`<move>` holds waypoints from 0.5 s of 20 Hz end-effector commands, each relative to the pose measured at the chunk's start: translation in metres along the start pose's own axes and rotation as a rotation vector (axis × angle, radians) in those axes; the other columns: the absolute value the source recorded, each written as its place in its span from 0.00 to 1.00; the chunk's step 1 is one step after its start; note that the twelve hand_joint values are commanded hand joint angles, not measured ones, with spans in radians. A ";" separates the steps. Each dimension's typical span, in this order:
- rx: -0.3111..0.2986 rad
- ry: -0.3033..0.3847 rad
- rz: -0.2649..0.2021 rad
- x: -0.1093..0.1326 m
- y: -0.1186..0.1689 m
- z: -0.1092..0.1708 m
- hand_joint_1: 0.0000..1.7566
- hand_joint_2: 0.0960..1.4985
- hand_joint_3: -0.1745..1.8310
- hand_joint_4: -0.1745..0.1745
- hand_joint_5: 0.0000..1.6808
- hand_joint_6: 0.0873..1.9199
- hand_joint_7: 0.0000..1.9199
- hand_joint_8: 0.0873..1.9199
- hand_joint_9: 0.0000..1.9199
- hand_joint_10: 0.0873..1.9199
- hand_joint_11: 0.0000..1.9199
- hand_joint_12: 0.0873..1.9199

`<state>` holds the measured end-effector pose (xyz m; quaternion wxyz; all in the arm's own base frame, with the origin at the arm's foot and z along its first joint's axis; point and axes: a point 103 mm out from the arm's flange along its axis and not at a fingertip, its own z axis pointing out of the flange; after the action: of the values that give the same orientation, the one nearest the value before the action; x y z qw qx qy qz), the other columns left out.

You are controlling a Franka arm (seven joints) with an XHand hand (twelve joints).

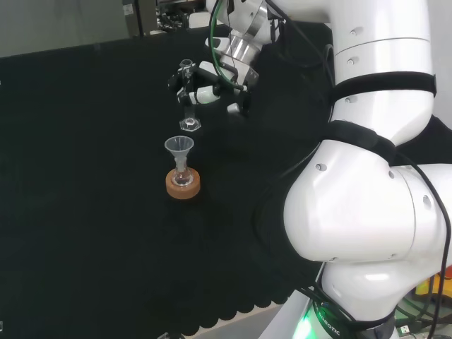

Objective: Put the graduated cylinder back on the table.

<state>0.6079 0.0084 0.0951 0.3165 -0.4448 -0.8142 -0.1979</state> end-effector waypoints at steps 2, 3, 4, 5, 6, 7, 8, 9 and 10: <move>-0.024 -0.032 0.017 0.005 -0.006 -0.020 0.54 0.66 0.00 0.31 0.22 0.18 0.22 0.31 0.45 0.00 0.24 0.65; -0.035 -0.043 0.018 0.007 -0.007 -0.025 0.53 0.66 0.00 0.31 0.21 0.16 0.20 0.32 0.44 0.00 0.22 0.66; -0.043 -0.049 0.019 0.009 -0.008 -0.031 0.53 0.65 0.00 0.30 0.21 0.14 0.19 0.32 0.43 0.00 0.20 0.66; -0.051 -0.054 0.020 0.011 -0.009 -0.037 0.53 0.65 0.00 0.30 0.20 0.12 0.17 0.32 0.42 0.00 0.19 0.67; -0.064 -0.065 0.022 0.013 -0.010 -0.043 0.53 0.64 0.00 0.30 0.20 0.11 0.16 0.32 0.41 0.00 0.18 0.67; -0.077 -0.073 0.022 0.016 -0.012 -0.050 0.53 0.64 0.00 0.30 0.20 0.10 0.16 0.32 0.40 0.00 0.17 0.68; -0.093 -0.085 0.021 0.019 -0.014 -0.058 0.53 0.64 0.00 0.30 0.20 0.09 0.15 0.32 0.39 0.00 0.16 0.68; -0.107 -0.098 0.019 0.022 -0.016 -0.065 0.53 0.64 0.00 0.30 0.21 0.08 0.14 0.32 0.39 0.00 0.16 0.68; -0.117 -0.117 0.018 0.025 -0.019 -0.074 0.53 0.64 0.00 0.30 0.21 0.08 0.14 0.32 0.39 0.00 0.15 0.68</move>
<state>0.6088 -0.0085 0.1311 0.2856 -0.4615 -0.8149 -0.2033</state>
